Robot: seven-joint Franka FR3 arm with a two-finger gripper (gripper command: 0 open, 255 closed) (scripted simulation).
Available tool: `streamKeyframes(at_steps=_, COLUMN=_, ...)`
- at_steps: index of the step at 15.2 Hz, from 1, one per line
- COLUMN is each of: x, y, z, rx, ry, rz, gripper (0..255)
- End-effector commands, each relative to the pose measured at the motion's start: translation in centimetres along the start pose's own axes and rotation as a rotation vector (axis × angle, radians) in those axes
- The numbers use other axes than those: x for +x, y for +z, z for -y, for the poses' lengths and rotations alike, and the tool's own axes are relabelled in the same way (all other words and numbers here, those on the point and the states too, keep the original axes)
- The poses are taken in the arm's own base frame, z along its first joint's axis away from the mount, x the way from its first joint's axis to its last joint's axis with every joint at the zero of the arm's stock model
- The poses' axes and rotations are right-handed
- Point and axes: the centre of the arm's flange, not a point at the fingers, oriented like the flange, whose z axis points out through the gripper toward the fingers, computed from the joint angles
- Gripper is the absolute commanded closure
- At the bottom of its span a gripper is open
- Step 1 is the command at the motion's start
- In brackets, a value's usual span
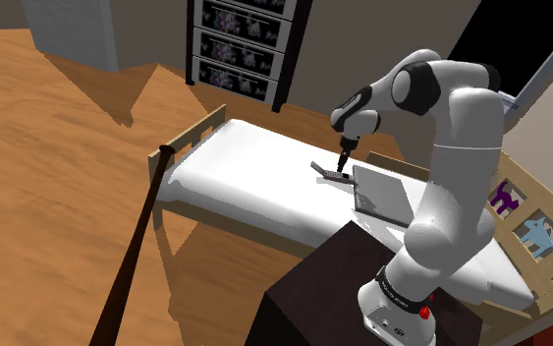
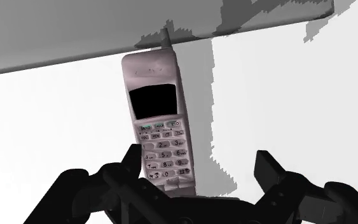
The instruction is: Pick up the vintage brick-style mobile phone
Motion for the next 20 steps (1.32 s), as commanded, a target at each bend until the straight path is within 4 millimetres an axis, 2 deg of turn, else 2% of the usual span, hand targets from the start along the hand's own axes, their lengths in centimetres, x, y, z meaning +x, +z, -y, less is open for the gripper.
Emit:
streamKeyframes(at_steps=1, x=0.7, y=1.9, z=-1.8, rx=0.0, ry=-0.012, rz=0.0, gripper=0)
streamKeyframes(at_steps=3, x=1.0, y=3.1, z=-3.2, rx=-0.001, ry=-0.02, rz=0.002, gripper=0)
streamKeyframes(at_steps=10, x=1.5, y=6.8, z=-3.2, rx=-0.001, ry=-0.02, rz=0.002, gripper=0)
streamKeyframes(at_steps=12, x=1.5, y=7.1, z=-3.2, rx=-0.001, ry=-0.02, rz=0.002, gripper=0)
streamKeyframes(at_steps=13, x=1.5, y=7.1, z=-3.2, rx=-0.001, ry=-0.019, rz=0.002, gripper=255)
streamKeyframes(at_steps=20, x=1.5, y=7.1, z=-3.2, rx=-0.001, ry=-0.019, rz=0.002, gripper=255)
